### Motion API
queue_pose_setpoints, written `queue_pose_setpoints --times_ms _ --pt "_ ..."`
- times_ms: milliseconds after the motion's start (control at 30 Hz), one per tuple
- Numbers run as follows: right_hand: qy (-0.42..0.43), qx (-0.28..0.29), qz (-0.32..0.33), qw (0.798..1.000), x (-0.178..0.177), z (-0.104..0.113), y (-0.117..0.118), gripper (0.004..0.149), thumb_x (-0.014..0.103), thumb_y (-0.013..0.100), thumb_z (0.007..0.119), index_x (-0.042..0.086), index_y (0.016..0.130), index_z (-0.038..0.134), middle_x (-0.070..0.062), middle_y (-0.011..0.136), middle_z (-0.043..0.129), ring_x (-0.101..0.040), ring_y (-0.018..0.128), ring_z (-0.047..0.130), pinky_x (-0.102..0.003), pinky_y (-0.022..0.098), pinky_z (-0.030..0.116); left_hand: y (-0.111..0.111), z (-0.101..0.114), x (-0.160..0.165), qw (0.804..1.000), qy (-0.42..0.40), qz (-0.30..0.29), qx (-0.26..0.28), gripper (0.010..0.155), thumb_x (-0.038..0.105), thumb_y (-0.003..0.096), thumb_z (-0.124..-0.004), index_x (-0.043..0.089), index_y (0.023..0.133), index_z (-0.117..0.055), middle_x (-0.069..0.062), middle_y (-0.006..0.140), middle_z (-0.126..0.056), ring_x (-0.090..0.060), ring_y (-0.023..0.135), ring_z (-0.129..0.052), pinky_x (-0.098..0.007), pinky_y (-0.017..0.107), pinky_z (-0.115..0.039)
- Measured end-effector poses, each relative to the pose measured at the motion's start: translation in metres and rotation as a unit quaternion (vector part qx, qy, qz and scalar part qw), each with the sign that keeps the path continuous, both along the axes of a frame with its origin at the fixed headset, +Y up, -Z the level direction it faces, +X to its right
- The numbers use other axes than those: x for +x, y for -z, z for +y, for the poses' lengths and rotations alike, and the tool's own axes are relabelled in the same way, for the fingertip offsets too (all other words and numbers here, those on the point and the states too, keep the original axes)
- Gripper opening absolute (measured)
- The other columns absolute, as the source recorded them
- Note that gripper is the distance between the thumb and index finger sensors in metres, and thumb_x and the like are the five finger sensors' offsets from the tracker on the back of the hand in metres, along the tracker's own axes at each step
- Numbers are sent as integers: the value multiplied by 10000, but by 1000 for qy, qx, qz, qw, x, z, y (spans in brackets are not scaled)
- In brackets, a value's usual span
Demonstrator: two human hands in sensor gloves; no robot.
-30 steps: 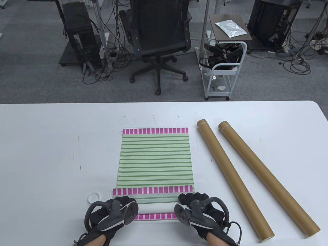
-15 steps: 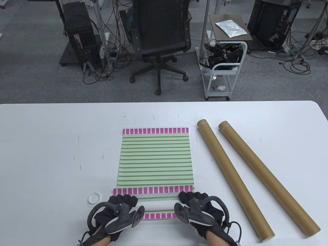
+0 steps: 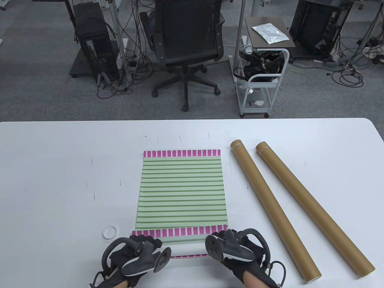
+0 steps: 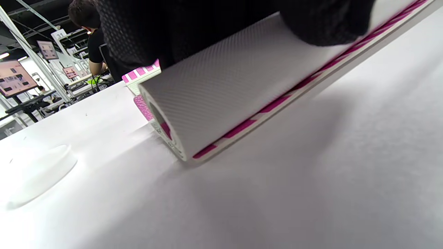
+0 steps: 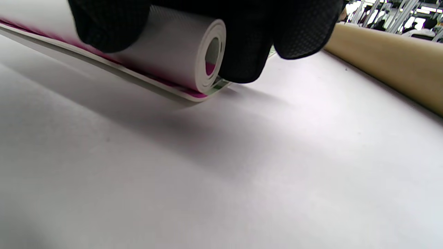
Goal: Roll up mouse pads and store in mailing tubes
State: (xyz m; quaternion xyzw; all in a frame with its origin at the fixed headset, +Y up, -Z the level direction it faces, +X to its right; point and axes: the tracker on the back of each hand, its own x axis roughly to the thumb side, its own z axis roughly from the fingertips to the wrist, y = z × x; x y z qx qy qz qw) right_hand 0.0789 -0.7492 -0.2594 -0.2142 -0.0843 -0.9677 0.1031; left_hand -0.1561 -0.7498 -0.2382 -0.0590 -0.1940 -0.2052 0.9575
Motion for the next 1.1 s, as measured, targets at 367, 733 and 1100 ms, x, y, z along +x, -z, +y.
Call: queue_pose_setpoints --times_ms 367,733,1100 --pt "23 75 -2 997 2 3 -1 515 410 416 729 263 910 728 11 873 841 -246 747 865 -494 640 707 1 -3 2 1000 8 6 1 587 437 376 -707 290 944 -736 6 917 -855 -227 826 -897 -482 742 -715" --pt "49 126 -8 991 2 12 -1 519 413 445 692 265 941 720 6 934 815 -263 809 831 -497 670 678 -2 -2 6 998 5 3 62 518 452 397 -711 376 908 -669 122 889 -856 -141 839 -896 -413 752 -721" --pt "4 81 -5 997 -2 -6 2 584 410 438 696 245 995 643 -9 975 767 -268 836 811 -501 665 680 5 -8 2 1000 -19 25 -4 660 479 380 -726 320 1007 -593 38 1012 -771 -223 933 -837 -471 764 -693"
